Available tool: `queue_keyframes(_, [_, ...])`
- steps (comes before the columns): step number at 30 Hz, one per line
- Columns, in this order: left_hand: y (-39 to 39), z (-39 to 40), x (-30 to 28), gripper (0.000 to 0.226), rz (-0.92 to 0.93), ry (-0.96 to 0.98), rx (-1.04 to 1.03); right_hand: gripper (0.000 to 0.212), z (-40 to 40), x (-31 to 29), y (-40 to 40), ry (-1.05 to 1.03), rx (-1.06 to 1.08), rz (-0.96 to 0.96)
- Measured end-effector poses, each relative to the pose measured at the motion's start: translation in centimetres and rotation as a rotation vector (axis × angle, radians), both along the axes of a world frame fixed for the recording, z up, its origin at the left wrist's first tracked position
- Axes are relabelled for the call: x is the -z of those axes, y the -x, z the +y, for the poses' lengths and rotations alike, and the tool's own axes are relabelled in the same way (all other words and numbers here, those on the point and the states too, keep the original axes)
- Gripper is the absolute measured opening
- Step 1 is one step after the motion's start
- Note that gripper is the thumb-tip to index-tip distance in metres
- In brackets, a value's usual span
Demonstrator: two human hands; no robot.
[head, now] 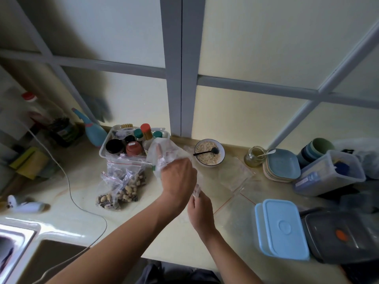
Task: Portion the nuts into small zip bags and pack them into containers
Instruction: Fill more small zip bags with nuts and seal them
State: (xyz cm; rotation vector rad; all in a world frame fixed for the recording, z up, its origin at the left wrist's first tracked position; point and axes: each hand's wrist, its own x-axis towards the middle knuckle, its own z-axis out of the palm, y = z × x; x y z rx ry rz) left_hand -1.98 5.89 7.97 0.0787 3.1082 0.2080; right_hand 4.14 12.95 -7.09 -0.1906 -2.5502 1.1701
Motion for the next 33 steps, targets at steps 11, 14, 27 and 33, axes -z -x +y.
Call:
queue_keyframes(11, [0.4,-3.7,2.6,0.021,-0.087,0.357,-0.124,0.026,4.2,-0.2,-0.1,-0.061,-0.184,0.012])
queue_keyframes(14, [0.2,-5.3,4.0,0.020,-0.157,0.372,-0.171,0.020,4.6,-1.1,0.6,-0.070,-0.177,0.026])
queue_keyframes(27, [-1.3,-7.0,6.8,0.025,-0.356,0.107,-0.131,0.016,-1.0,-1.2,0.5,0.872,0.070,-0.330])
queue_keyframes(33, [-1.5,-7.3,6.9,0.023,-0.458,-0.039,-0.215,0.017,0.4,-1.9,0.9,0.429,0.154,-0.235])
